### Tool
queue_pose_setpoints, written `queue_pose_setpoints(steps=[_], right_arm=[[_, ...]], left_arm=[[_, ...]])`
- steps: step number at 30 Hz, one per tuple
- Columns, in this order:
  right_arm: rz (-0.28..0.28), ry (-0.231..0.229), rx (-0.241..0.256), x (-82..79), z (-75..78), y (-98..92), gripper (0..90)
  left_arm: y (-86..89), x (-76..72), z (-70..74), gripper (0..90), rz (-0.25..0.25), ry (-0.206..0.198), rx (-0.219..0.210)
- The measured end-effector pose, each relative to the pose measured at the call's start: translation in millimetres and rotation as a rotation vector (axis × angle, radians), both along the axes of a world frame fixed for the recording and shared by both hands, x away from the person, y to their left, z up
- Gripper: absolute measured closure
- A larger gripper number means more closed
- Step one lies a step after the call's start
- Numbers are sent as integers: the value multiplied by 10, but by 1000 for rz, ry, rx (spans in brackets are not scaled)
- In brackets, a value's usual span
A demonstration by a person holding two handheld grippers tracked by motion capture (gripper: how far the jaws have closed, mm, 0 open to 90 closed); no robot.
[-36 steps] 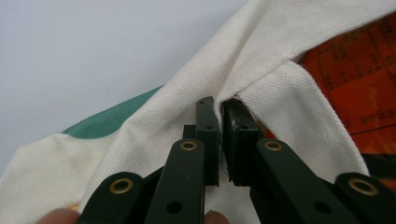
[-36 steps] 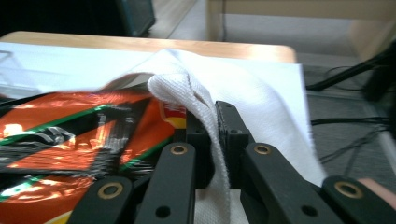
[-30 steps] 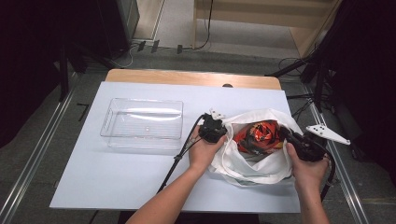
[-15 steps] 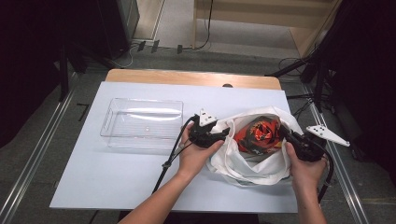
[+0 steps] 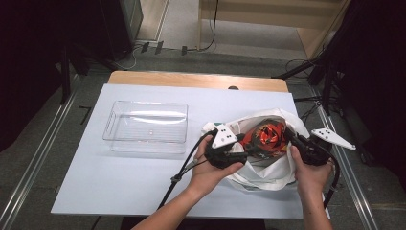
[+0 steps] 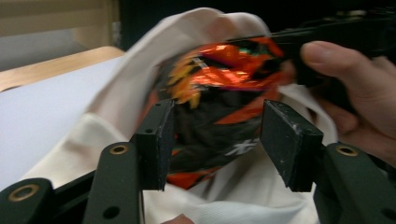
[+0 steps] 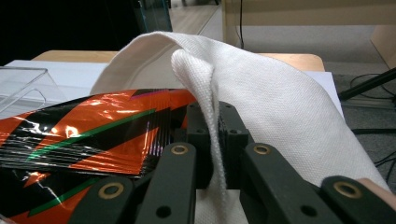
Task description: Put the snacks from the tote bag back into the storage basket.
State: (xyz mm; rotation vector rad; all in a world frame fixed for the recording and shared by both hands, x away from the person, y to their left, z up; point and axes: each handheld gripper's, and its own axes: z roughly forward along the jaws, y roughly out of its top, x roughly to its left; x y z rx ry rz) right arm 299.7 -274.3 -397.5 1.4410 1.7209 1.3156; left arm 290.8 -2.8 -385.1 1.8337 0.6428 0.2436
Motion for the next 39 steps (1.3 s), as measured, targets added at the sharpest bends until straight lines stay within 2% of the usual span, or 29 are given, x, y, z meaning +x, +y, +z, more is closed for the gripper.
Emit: queue_pose_setpoints(steps=[1,4,6,9,11,13,17,18,20,22,23,24,25,26,28,29,30,31,32,33,34,35,36,37,38,39], right_arm=[[0,0,0,0,0,0,869],[-1,-1,-7,-5,1,13,870],[2,-2,-7,-7,-2,28,871],[8,-2,-7,-7,-3,42,871],[12,-2,-6,-8,-3,46,871],[16,-5,-11,-13,-3,54,872],[24,-9,-17,-22,-7,47,872],[35,-11,-6,-26,-2,34,871],[31,-14,-10,-29,20,18,870],[-8,-31,-10,-37,38,-33,870],[-41,-36,-2,-43,43,-65,869],[-74,-52,-2,-42,44,-106,868],[-74,-52,-2,-42,44,-106,868],[-125,-61,3,-34,47,-185,869],[-161,-37,21,16,10,-270,867],[-168,-15,39,49,-28,-306,867],[-161,8,50,87,-79,-328,867],[-161,8,50,87,-79,-328,867],[-130,52,66,157,-202,-328,867],[-115,70,70,184,-266,-312,866],[-98,88,80,204,-326,-293,865],[-83,91,89,221,-384,-280,865],[-69,100,103,232,-428,-263,864],[-69,100,103,232,-428,-263,864],[-56,107,117,249,-486,-238,864],[-50,107,127,250,-499,-228,864]], left_arm=[[0,0,0,421,0,0,0],[-158,-28,69,405,-17,-14,1],[-240,-29,97,426,-16,-30,11],[-348,-17,125,452,-27,-25,6],[-406,-18,122,530,-14,-25,17],[-432,-16,101,666,4,-32,36],[-414,3,88,874,-13,-29,41],[-408,-14,102,900,-6,-53,72],[-397,-19,106,900,-11,-54,74],[-334,0,102,900,-19,-40,61],[-225,34,85,900,-11,-21,39],[-160,55,72,900,-4,-18,36],[-160,55,72,900,-4,-18,36],[-12,95,48,900,22,0,11],[150,155,15,900,57,25,-18],[150,155,15,900,57,25,-18],[307,226,-35,900,88,60,-61],[307,226,-35,900,88,60,-61],[414,271,-85,900,89,64,-87],[438,281,-109,887,86,69,-92],[453,282,-133,849,81,67,-102],[459,275,-153,764,89,60,-107],[459,275,-153,640,89,60,-107],[459,269,-171,640,107,46,-93],[481,260,-216,509,128,52,-102],[496,266,-243,478,150,68,-107]])
